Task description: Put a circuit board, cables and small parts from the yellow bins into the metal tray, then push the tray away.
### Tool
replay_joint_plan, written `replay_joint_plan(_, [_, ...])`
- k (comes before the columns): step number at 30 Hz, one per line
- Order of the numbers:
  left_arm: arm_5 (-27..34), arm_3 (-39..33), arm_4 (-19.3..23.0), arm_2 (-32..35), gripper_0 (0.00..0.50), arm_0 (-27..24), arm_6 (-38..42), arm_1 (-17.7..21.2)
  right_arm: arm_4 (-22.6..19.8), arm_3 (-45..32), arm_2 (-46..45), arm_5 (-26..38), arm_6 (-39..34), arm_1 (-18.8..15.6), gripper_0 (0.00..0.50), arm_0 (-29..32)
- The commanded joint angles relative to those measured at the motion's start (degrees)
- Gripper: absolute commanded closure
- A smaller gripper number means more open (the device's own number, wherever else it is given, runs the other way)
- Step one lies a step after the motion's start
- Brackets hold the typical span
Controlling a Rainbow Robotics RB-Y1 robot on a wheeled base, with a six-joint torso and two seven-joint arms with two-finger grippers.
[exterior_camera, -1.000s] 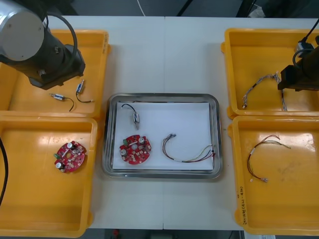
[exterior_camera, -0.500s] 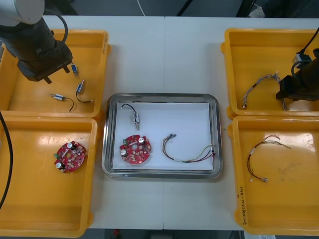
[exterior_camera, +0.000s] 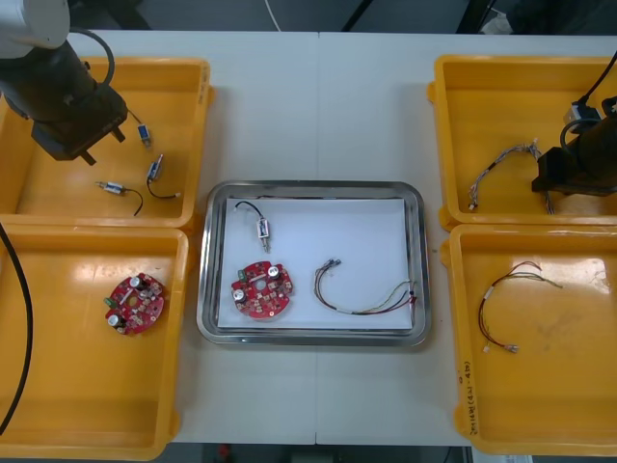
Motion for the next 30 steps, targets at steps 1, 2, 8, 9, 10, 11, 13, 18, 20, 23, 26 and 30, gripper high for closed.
replay_joint_plan(1, [-3.4, 2.8, 1.8, 1.3, 0.000, -2.5, -0.5, 1.9, -0.2, -0.9, 1.3, -0.8, -1.5, 1.6, 0.000, 1.5])
replay_joint_plan(2, [-3.7, 3.2, 1.9, 1.3, 0.000, -2.4, -0.6, 2.0, -0.1, -0.9, 1.3, -0.8, -1.5, 1.6, 0.000, 1.6])
replay_joint_plan(8, [-5.3, 4.7, 3.4, 1.3, 0.000, -0.6, -1.3, 1.9, -0.4, -1.0, 1.3, -0.4, -1.7, 1.5, 0.000, 2.4])
replay_joint_plan(9, [-5.4, 4.7, 3.7, 1.3, 0.000, -0.2, -1.5, 1.9, -0.4, -0.9, 1.3, -0.5, -1.7, 1.5, 0.000, 2.7])
replay_joint_plan(10, [-5.6, 4.7, 4.0, 1.3, 0.000, 0.3, -1.8, 1.9, -0.6, -1.0, 1.3, -0.5, -1.8, 1.6, 0.000, 2.9])
replay_joint_plan(11, [-5.6, 4.7, 4.1, 1.3, 0.000, 0.3, -1.8, 1.9, -0.7, -0.9, 1.3, -0.5, -1.8, 1.6, 0.000, 3.0])
replay_joint_plan(13, [-5.8, 4.7, 4.5, 1.3, 0.000, 1.1, -2.2, 1.9, -0.9, -0.9, 1.3, -0.5, -1.9, 1.6, 0.000, 3.3])
replay_joint_plan(18, [-6.6, 4.7, 5.1, 0.0, 0.000, 2.7, -2.7, 2.0, -1.1, -0.9, 1.3, -0.5, -1.9, 1.6, 0.000, 3.8])
replay_joint_plan(20, [-7.2, 4.7, 5.3, -0.6, 0.000, 3.2, -2.8, 2.3, -1.5, -0.9, 1.3, -0.5, -1.9, 1.7, 0.000, 3.9])
replay_joint_plan(23, [-8.1, 4.7, 5.7, -0.6, 0.000, 4.2, -2.9, 2.5, -2.4, -0.9, 1.3, -0.5, -2.2, 1.7, 0.000, 4.2])
replay_joint_plan(26, [-9.1, 4.7, 6.2, -0.8, 0.000, 5.1, -3.2, 2.6, -3.0, -0.9, 1.3, -0.5, -2.3, 1.7, 0.388, 4.5])
replay_joint_plan(30, [-10.0, 4.7, 6.8, -0.8, 0.000, 6.1, -3.4, 2.9, -3.2, -0.9, 1.3, -0.3, -2.7, 1.7, 0.500, 4.6])
